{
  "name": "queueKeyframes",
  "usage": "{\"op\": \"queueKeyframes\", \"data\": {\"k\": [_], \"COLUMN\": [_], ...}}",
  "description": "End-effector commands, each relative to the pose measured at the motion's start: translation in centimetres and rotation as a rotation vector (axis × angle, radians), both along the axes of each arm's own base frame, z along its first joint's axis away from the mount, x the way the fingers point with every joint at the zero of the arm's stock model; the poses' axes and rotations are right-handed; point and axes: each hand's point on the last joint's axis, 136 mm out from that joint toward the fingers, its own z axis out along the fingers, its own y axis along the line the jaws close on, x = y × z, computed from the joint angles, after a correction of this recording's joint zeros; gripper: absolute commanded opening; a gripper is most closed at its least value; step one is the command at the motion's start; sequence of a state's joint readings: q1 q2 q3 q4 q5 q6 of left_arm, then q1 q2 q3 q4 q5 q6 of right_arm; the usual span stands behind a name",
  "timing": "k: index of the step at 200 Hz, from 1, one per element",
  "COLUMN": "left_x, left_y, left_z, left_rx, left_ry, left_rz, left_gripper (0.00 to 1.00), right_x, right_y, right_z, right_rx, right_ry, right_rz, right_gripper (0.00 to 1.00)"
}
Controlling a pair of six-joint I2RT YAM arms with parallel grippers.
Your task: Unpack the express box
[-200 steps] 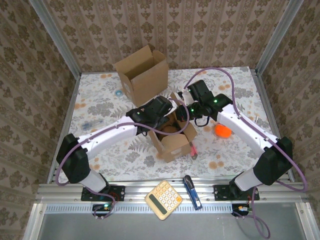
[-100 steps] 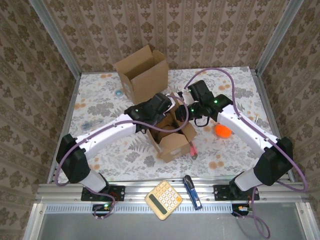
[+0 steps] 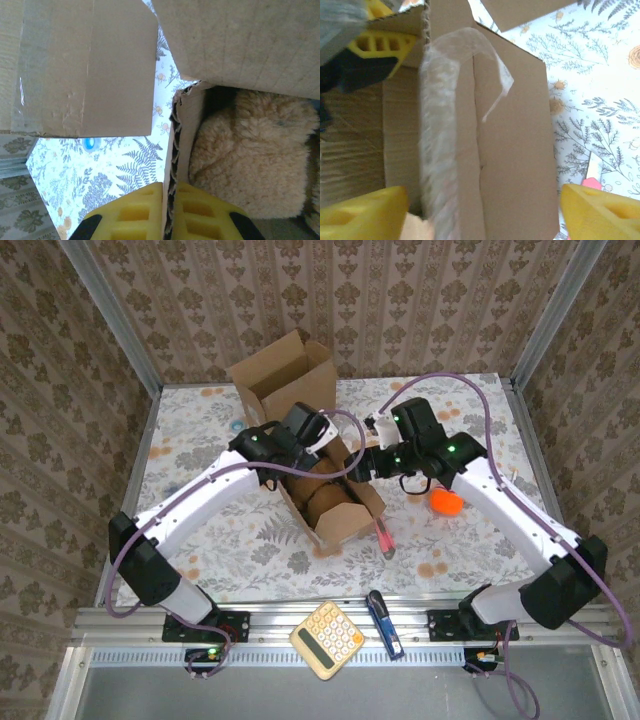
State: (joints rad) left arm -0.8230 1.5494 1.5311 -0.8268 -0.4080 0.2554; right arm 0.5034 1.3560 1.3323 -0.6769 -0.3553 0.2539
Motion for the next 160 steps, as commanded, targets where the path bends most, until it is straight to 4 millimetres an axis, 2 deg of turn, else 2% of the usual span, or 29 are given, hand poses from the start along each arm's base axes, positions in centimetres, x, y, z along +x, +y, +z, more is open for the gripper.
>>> {"op": "queueKeyframes", "data": {"k": [1, 19, 73, 91, 105, 120, 139, 144, 146, 160], "left_x": [-0.5, -0.4, -0.1, -0.1, -0.2, -0.2, -0.3, -0.3, -0.3, -0.3], "left_y": [0.9, 1.2, 1.7, 1.6, 1.6, 1.6, 1.6, 1.6, 1.6, 1.6], "left_z": [2.1, 2.3, 2.6, 3.1, 3.4, 3.8, 4.1, 4.2, 4.3, 4.6], "left_rx": [-0.056, -0.066, -0.087, -0.100, -0.112, -0.121, -0.127, -0.130, -0.131, -0.140], "left_ry": [0.007, 0.012, 0.033, 0.037, 0.042, 0.042, 0.047, 0.048, 0.048, 0.050], "left_rz": [0.021, 0.029, 0.050, 0.046, 0.043, 0.042, 0.040, 0.040, 0.039, 0.038], "left_gripper": [0.00, 0.00, 0.00, 0.00, 0.00, 0.00, 0.00, 0.00, 0.00, 0.00], "right_x": [-1.1, -1.8, -3.6, -4.4, -4.8, -5.2, -5.4, -5.4, -5.4, -5.6], "right_y": [-0.1, -0.2, -0.5, -0.2, 0.3, 0.9, 1.9, 2.2, 2.3, 3.0], "right_z": [2.0, 3.5, 8.2, 8.8, 9.0, 9.0, 8.7, 8.7, 8.6, 8.4], "right_rx": [0.024, 0.035, 0.072, 0.050, 0.017, -0.026, -0.075, -0.088, -0.092, -0.113], "right_ry": [-0.077, -0.131, -0.316, -0.372, -0.412, -0.454, -0.505, -0.520, -0.526, -0.567], "right_rz": [0.062, 0.091, 0.167, 0.197, 0.215, 0.232, 0.252, 0.253, 0.252, 0.267], "right_gripper": [0.93, 1.00, 1.00, 0.94, 0.81, 0.60, 0.12, 0.02, 0.00, 0.00]}}
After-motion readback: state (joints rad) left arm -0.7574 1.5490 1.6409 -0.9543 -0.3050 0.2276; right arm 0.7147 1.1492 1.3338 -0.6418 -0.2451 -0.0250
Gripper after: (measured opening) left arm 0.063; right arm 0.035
